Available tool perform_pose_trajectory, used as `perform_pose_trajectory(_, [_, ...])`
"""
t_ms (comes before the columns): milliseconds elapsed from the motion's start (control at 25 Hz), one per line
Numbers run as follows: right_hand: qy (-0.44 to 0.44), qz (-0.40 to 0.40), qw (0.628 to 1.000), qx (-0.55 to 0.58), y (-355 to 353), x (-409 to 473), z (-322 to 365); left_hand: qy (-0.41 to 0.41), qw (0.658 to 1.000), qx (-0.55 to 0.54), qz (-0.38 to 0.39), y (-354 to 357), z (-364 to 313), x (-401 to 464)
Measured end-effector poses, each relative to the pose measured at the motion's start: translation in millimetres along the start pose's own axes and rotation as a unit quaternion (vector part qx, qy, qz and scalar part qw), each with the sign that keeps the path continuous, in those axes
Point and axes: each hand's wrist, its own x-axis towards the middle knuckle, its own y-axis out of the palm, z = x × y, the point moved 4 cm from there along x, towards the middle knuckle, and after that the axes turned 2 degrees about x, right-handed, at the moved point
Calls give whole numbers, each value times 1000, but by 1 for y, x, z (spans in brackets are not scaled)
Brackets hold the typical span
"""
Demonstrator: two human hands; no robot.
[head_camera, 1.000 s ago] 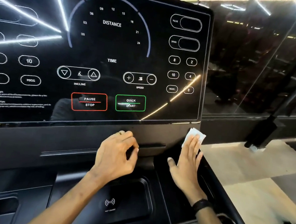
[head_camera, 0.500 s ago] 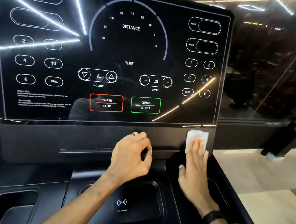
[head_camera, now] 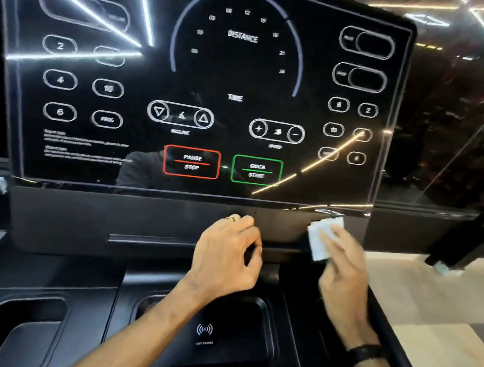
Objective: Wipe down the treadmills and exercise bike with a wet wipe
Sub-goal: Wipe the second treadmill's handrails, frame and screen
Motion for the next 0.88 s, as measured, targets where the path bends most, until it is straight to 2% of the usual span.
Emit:
perform_pose_trajectory(120, [54, -79, 995, 11, -5, 17, -12, 4, 1000, -6, -8, 2, 0, 0])
perform_pose_trajectory(240, [-55, -30, 998, 3, 8, 13, 12, 2, 1000, -6, -12, 3, 2, -2])
perform_pose_trajectory(280, [-65, -25, 997, 11, 9, 17, 12, 4, 1000, -5, -16, 3, 1, -2])
perform_pose_trajectory(400, [11, -71, 996, 47, 6, 31, 10, 11, 1000, -4, -24, 3, 0, -1])
perform_pose_trajectory(440, [-3, -68, 997, 46, 6, 30, 16, 10, 1000, -6, -24, 3, 0, -1])
perform_pose_trajectory(520, [-83, -4, 995, 51, 7, 32, 28, 8, 1000, -8, -22, 3, 1, -1])
perform_pose_trajectory(560, [-86, 16, 994, 57, 6, 37, 26, 8, 1000, -9, -23, 3, 1, -1])
perform_pose_trajectory(680, [-20, -19, 997, 72, 1, 43, 23, 10, 1000, -13, -26, 1, 0, -1])
perform_pose_trajectory(800, [-108, 58, 991, 62, 11, 33, 48, 13, 1000, -14, -18, 1, 0, -1])
perform_pose_trajectory(880, [-47, 35, 994, 93, 9, 47, 41, 11, 1000, -15, -16, -1, 2, -1])
